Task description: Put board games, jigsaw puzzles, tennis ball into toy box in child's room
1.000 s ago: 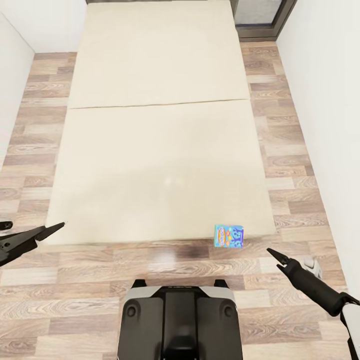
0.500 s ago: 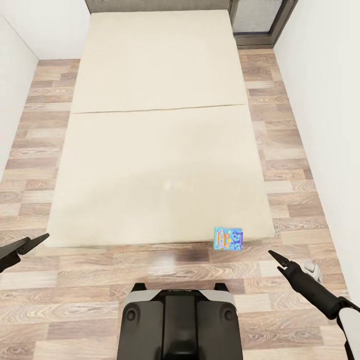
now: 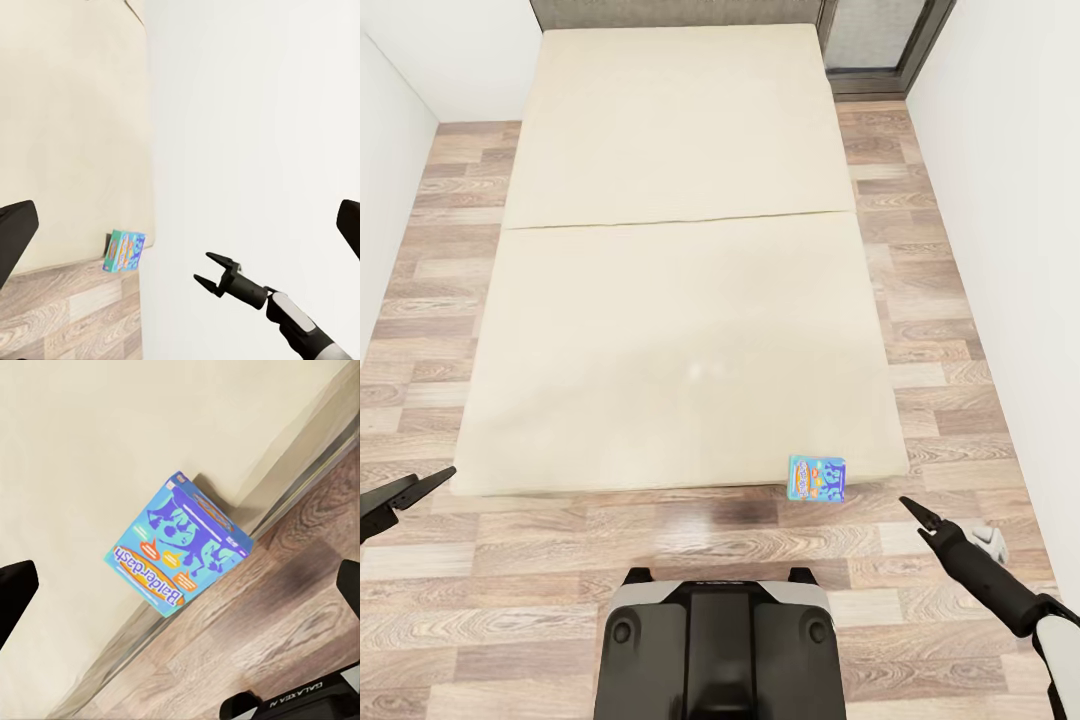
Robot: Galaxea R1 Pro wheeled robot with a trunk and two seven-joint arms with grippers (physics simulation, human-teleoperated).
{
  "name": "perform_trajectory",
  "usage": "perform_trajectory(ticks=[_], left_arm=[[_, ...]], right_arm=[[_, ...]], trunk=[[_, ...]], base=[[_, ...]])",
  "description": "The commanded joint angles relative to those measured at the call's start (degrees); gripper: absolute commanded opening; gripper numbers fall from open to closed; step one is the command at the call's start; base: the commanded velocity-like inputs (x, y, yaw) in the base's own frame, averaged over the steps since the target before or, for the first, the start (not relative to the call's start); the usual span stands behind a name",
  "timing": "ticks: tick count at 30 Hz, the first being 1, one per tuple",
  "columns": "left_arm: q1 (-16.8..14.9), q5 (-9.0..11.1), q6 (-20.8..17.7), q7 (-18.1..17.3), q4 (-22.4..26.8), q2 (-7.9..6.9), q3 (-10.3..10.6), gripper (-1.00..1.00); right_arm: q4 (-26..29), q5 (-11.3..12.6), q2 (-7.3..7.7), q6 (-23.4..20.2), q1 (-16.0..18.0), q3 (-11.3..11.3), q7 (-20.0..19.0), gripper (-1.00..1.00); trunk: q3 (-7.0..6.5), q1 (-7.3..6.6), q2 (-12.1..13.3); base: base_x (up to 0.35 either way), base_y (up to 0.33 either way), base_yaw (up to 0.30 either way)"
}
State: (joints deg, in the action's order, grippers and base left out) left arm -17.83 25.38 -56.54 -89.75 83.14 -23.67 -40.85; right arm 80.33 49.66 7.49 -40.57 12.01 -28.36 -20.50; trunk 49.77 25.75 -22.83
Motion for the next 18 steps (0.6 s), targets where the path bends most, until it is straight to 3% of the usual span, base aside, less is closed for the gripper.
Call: perform_trajectory(ticks=[1, 18], left_arm=[[0.0, -0.1, -0.6, -0.3, 0.0, -0.03, 0.0, 1.00], [0.0, -0.2, -0.4, -0.3, 0.0, 0.05, 0.0, 1.00]], right_arm=[[0.0, 0.1, 0.00, -0.1, 0.0, -0.1, -0.1, 1.00], [0.0, 0.0, -0.21, 0.6, 0.0, -0.2, 0.5, 1.00]], trunk=[[0.06, 0.03, -0.1], [-0.53, 0.03, -0.1]], base=[[0.000, 0.000, 0.000], [0.000, 0.000, -0.027]])
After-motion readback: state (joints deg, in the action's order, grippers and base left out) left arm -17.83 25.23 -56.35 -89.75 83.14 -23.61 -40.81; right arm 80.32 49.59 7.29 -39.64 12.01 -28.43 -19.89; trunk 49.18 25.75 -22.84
